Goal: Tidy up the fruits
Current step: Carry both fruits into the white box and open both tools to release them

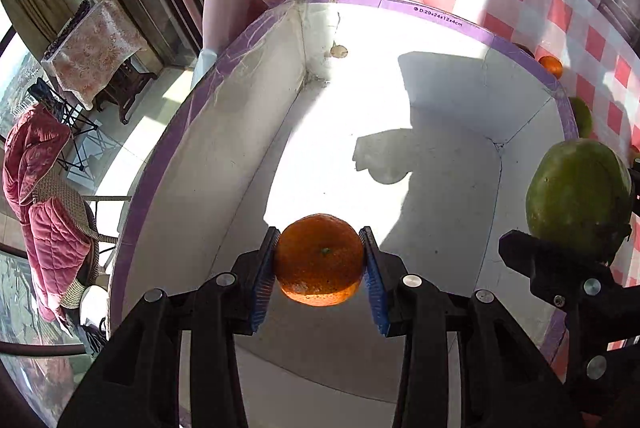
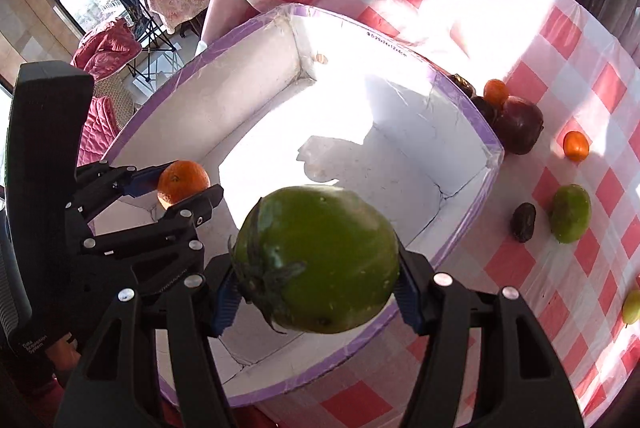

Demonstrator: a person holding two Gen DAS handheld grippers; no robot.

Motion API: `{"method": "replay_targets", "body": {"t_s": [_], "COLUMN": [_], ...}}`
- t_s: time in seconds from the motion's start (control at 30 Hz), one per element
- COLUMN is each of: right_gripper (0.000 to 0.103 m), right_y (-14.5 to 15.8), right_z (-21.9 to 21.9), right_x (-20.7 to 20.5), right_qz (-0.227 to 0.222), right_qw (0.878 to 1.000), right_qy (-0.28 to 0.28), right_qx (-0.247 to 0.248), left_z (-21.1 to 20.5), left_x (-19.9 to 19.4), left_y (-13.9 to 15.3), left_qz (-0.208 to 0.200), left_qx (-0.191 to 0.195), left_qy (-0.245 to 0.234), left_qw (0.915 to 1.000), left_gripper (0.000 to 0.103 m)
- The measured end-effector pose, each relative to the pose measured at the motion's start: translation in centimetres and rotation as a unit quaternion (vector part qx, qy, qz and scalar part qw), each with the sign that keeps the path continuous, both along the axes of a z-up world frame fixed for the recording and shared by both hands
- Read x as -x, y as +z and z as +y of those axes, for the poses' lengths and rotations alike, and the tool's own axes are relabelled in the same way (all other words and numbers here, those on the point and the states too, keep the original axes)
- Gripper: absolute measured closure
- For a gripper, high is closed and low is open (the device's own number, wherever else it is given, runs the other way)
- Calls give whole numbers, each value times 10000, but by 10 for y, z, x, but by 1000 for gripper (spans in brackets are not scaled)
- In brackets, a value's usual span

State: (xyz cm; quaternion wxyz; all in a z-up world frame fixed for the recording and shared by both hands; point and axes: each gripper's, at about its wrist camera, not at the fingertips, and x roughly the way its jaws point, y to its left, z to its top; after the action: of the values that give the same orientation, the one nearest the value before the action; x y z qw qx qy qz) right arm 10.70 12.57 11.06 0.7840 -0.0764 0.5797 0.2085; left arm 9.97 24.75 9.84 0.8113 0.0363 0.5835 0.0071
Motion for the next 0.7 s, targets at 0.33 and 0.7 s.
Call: {"method": "replay_targets", "body": {"t_s": [0.33, 0.7], "right_gripper": [40, 39], "right_y": [-59, -91], "right_z": [71, 108], "right_x": [-40, -47], "right_qz": [505, 1188], "right_qw": [9740, 9715], "right_qy": [649, 1049], "right_qx": [2109, 1761], "left_z": [14, 33], "left_x": [-21, -23], "left_y": [-69, -80], "left_qz": [1676, 2064], "left_qx": [-69, -46], "left_qy": [-195, 67], "left_qw": [9856, 9784], "left_gripper": [64, 48]}}
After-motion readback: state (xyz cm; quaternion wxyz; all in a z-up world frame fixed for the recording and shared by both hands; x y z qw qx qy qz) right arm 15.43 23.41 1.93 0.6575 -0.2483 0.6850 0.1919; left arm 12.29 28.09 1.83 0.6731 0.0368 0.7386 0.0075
